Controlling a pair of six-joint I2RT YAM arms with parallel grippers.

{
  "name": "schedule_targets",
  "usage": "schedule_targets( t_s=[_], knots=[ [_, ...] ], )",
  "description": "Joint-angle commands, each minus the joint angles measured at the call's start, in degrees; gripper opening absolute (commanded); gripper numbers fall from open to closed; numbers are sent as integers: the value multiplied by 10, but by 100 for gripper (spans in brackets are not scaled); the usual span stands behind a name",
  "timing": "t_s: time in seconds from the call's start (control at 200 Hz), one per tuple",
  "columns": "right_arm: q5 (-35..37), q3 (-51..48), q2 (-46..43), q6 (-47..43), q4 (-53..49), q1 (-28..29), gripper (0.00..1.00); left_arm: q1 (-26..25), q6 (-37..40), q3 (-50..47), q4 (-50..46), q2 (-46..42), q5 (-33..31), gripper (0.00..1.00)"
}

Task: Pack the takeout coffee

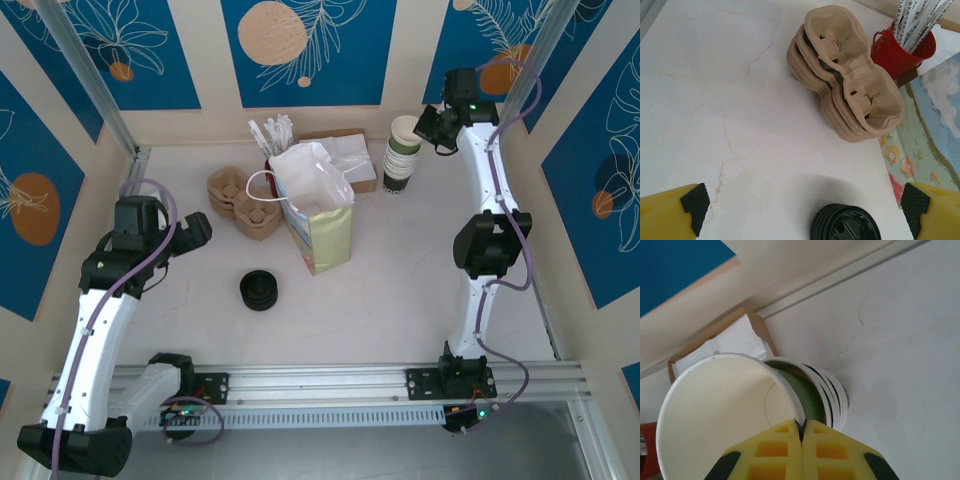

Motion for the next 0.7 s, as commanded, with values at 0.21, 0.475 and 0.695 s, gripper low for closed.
schedule_targets(
  t_s=[0.21, 0.475, 0.695],
  knots=[
    [-28, 60, -115, -21, -43, -3, 3, -3, 8, 27, -33, -12, 16, 100],
    [-37, -65, -253, -35, -50, -4, 1, -3, 68, 53, -64, -21, 44, 99],
    [-47, -337, -440, -34, -8, 3, 1, -3, 95, 54, -103, -25, 102, 99]
  ],
)
